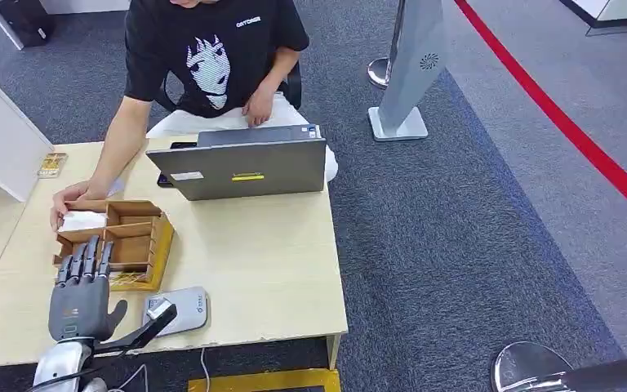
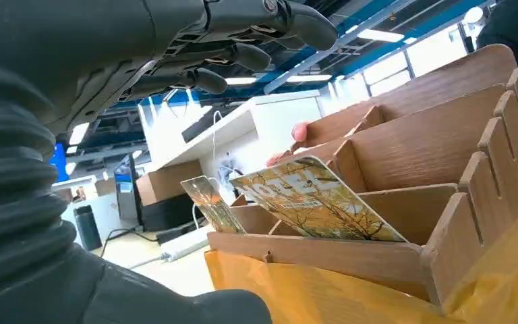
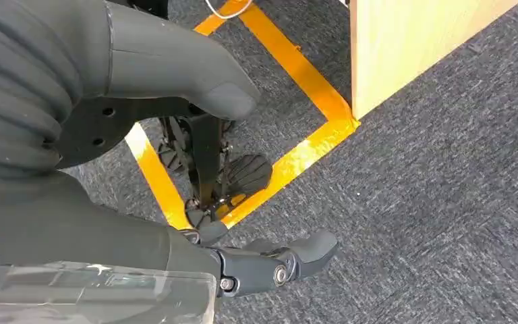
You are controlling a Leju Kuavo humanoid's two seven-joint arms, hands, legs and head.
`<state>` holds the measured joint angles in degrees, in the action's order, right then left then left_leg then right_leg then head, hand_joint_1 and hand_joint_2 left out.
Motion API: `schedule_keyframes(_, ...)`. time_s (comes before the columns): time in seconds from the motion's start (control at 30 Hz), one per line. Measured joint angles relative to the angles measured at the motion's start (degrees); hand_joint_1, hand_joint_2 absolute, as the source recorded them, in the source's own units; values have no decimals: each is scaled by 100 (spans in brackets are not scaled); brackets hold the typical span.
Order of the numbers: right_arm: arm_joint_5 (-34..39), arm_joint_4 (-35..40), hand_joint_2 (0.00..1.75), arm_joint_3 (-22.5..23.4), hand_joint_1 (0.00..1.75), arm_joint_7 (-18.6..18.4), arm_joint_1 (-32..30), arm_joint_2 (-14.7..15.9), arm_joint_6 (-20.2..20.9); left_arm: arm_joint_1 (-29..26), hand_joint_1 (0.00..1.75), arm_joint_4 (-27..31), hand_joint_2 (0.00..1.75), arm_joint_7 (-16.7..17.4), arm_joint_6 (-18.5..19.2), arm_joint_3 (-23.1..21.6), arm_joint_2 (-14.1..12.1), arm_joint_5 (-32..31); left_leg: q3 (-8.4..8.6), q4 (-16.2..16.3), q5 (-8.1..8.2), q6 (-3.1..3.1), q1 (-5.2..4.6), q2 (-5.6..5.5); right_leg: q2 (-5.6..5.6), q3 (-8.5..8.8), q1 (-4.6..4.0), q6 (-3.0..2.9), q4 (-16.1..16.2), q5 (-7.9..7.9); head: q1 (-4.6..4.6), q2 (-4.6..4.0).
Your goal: Pass the card to the sensor for recognition and then transmit it.
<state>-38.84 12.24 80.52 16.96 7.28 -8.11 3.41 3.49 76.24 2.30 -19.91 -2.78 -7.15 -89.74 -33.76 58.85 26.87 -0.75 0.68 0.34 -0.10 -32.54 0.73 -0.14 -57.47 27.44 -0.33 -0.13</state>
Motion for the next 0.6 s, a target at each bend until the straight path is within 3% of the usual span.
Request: schedule_keyframes(0.6,-7,0,175,-55,0,0,-1,0,0,63,0,0,175,4,20,33,-35,0,-1,0,0,0,1,0,0,0,0,0,0,0,0,0)
